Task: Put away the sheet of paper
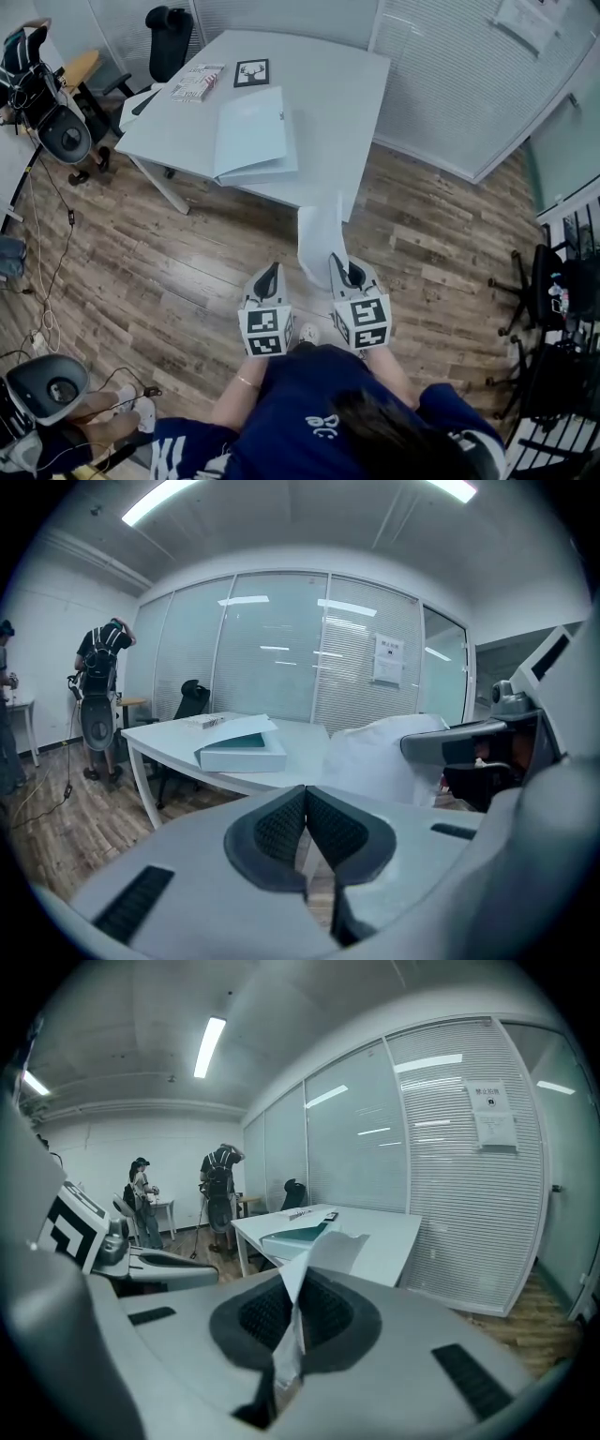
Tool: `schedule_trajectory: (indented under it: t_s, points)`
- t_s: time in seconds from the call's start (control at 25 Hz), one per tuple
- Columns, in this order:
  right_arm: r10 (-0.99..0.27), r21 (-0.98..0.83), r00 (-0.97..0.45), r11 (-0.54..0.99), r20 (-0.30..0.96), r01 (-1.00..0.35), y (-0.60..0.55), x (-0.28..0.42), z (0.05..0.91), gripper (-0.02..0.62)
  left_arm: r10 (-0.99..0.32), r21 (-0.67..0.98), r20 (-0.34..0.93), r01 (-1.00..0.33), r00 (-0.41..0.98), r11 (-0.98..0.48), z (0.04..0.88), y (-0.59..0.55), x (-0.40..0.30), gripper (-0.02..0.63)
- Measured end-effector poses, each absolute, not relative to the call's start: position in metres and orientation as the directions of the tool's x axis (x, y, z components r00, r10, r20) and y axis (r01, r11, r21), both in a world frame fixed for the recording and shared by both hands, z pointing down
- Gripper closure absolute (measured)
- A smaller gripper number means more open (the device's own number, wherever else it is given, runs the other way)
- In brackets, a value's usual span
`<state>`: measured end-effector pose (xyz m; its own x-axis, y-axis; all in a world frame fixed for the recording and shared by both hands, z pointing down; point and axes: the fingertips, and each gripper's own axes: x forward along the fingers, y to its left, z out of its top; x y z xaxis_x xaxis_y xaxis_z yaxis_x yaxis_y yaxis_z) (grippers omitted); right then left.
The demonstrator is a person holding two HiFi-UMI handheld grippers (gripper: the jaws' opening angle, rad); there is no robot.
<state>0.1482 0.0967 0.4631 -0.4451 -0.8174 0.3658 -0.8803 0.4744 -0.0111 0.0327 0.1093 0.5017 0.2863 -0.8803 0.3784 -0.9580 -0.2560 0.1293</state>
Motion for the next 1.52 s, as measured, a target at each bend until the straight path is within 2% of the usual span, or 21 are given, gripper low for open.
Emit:
schedule_trajectory:
  t_s: [0.64,0.92,1.32,1.52]
  points:
    - [-0.828,-0.003,-0.459,0.484,0.321,-0.875,0.039,0.177,0.448,0.588,-0.900,0.094,0.377,-0.976,0.219,-0.198,0.501,0.057,0.044,0.603]
    - [-0.839,0.019,-0.433,0.464,0.330,-0.886,0.015,0.168,0.455,0.588,-0.885,0.030,0.380,-0.960,0.270,-0.279,0.508,0.022,0.041,0.603]
    - [-0.853,0.044,-0.367,0.411,0.370,-0.911,-0.053,0.143,0.458,0.588,-0.859,0.054,0.401,-0.945,0.317,-0.323,0.514,-0.061,0.013,0.603]
    - [-0.865,0.048,-0.326,0.370,0.381,-0.928,-0.085,0.132,0.460,0.588,-0.855,0.010,0.408,-0.938,0.320,-0.346,0.514,-0.100,-0.004,0.603]
